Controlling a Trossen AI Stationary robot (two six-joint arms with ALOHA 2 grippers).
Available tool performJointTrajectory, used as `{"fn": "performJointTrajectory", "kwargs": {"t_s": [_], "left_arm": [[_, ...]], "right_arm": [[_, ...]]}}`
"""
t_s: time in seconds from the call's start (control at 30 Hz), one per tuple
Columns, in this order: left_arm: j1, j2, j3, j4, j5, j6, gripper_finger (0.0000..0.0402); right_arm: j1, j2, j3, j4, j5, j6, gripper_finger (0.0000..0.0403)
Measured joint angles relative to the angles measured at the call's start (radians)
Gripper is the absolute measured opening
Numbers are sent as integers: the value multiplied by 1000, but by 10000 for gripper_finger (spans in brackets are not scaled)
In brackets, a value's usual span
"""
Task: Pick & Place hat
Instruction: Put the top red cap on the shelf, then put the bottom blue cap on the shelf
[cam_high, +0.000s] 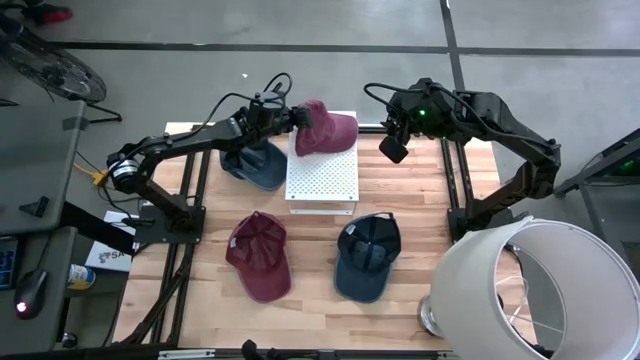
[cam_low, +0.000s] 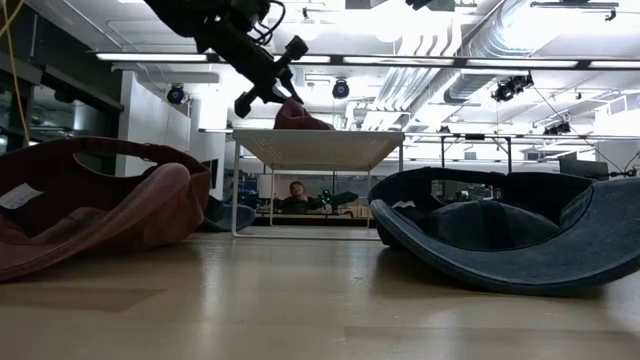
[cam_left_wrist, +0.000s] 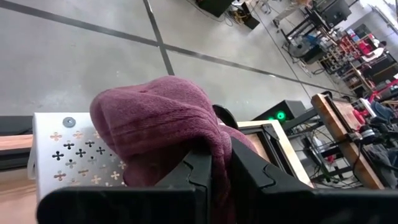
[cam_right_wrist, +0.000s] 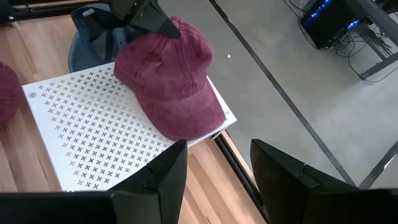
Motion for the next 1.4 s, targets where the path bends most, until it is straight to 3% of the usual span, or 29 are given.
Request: {"fn": "performJointTrajectory", "kwargs": {"t_s": [0.2, 0.53, 0.67, 0.9, 1.4], "left_arm": [[0, 0, 0, 0, 1, 27, 50], [0, 0, 0, -12, 56, 25, 189], [0, -5, 0, -63, 65, -19, 223], [0, -25, 0, -147, 78, -52, 231], [0, -137, 0, -353, -1, -31, 231]], "right_arm": [[0, 0, 0, 0, 0, 0, 170], [0, 0, 0, 0, 0, 0, 170], [0, 0, 0, 0, 0, 0, 169], [0, 0, 0, 0, -1, 1, 170], [0, 0, 0, 0, -1, 9, 170]]}}
